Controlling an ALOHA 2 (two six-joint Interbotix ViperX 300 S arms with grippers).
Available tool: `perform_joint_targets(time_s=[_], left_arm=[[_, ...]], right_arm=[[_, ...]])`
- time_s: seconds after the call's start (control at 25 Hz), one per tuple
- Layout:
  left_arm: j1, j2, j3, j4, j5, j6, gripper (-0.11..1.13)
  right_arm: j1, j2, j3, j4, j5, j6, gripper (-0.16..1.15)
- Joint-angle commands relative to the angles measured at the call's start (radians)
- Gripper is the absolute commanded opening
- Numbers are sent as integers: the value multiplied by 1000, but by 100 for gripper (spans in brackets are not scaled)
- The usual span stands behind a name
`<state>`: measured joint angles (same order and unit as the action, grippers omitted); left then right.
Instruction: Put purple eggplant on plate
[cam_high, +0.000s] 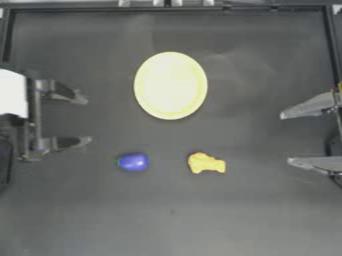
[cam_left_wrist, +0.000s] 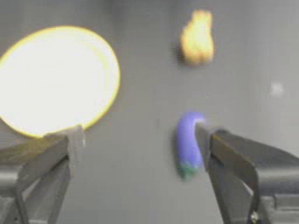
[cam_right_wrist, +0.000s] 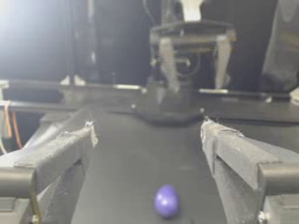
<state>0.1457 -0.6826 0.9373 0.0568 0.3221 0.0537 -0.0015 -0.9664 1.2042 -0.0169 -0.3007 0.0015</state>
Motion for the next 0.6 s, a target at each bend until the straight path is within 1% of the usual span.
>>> perform_joint_targets(time_s=[0.04,0.2,0.44,0.6], left_arm=[[-3,112,-87,25,60,2,103],[-2,213,-137,35,91,2,103],[-3,350,-170,37,84,-2,103],[-29,419,-202,34,78,-2,103]], right_arm=[[0,9,-15,9,-3,2,100],[-2,11,-12,21,-3,0,100],[-2,14,-11,21,-3,0,100],[-2,14,-9,25,-2,2,100]])
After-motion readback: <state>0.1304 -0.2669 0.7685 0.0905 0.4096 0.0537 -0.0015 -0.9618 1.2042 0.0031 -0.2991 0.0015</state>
